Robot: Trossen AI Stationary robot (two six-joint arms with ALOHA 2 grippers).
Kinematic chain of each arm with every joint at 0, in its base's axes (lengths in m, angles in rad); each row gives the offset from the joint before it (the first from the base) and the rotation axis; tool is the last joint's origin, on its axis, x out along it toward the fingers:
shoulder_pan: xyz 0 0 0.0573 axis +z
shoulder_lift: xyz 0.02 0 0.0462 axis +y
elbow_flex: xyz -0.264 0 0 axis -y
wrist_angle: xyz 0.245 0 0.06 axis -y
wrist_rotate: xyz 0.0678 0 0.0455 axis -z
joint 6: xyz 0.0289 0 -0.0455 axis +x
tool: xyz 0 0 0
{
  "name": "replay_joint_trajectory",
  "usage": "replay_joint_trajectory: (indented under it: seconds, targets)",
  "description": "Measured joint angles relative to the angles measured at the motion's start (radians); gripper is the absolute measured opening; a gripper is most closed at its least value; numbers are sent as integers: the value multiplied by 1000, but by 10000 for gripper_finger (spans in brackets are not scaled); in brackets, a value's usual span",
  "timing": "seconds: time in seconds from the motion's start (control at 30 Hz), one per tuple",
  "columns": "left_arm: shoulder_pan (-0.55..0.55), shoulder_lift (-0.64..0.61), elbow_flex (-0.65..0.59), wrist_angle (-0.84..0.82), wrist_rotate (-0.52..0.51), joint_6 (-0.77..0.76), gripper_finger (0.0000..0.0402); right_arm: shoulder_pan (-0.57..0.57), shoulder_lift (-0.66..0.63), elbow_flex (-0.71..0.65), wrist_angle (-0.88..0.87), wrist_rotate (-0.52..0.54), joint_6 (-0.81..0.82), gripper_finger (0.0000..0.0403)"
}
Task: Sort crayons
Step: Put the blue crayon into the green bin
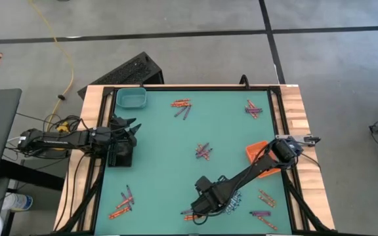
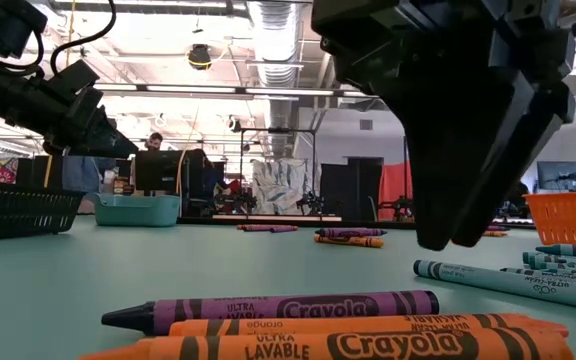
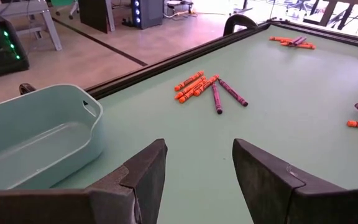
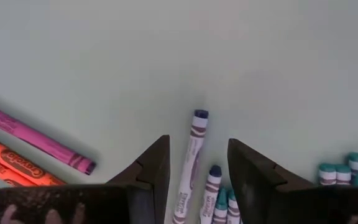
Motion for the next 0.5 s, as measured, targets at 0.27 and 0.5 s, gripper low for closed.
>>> replay_joint_trajectory:
  seconds: [0.27, 0.5]
  targets:
    - [0, 0, 0, 0, 0, 0, 176, 0, 0, -49, 49, -15, 38, 125]
    - [0, 0, 0, 0, 0, 0, 176, -6, -5, -88, 124, -38, 39, 86]
